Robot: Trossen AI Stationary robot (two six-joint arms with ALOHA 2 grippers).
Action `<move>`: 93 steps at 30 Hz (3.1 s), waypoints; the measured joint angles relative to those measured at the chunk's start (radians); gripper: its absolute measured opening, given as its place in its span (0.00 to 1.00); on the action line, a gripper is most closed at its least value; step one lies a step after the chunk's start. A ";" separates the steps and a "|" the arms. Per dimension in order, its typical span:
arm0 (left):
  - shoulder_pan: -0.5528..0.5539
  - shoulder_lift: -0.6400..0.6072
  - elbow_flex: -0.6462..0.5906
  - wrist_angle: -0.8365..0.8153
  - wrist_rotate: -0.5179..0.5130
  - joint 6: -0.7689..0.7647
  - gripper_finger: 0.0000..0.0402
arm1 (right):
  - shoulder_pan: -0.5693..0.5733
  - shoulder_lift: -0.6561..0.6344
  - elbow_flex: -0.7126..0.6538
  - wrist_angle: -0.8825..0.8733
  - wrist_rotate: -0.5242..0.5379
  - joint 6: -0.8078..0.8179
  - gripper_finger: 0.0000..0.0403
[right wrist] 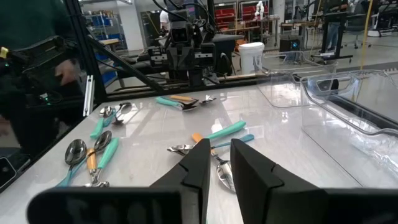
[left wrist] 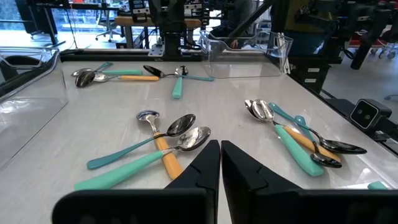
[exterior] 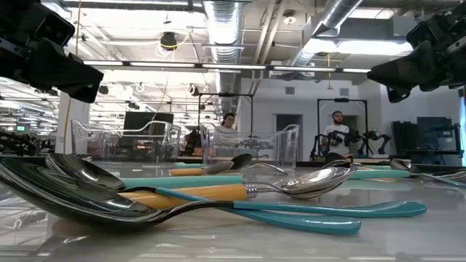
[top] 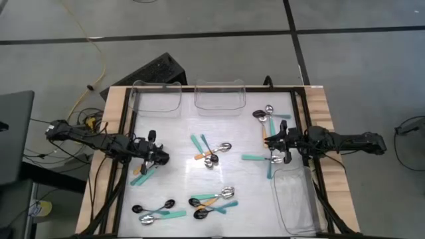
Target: Sort silverware by color (type)
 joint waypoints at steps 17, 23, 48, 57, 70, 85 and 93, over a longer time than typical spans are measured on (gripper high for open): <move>0.000 0.000 0.000 0.000 0.000 0.000 0.01 | 0.000 0.000 0.000 0.000 0.000 0.000 0.22; 0.000 0.000 0.000 0.000 0.000 0.000 0.01 | 0.000 0.000 0.000 0.000 0.000 0.000 0.22; 0.001 0.018 0.020 0.051 -0.240 -0.623 0.01 | 0.000 0.000 0.000 0.000 0.000 0.000 0.22; -0.001 0.025 0.023 0.490 -0.239 -0.567 0.01 | 0.000 0.000 0.000 0.013 0.000 0.000 0.22; 0.122 0.368 0.326 0.475 -0.326 0.056 0.01 | -0.032 0.066 0.038 0.278 0.224 0.190 0.22; 0.377 0.623 0.558 0.017 -0.065 0.123 0.26 | 0.032 0.772 0.724 -0.671 0.187 0.973 0.22; 0.378 0.630 0.559 0.068 -0.097 0.118 0.55 | 0.053 1.040 0.865 -0.887 0.025 1.244 0.23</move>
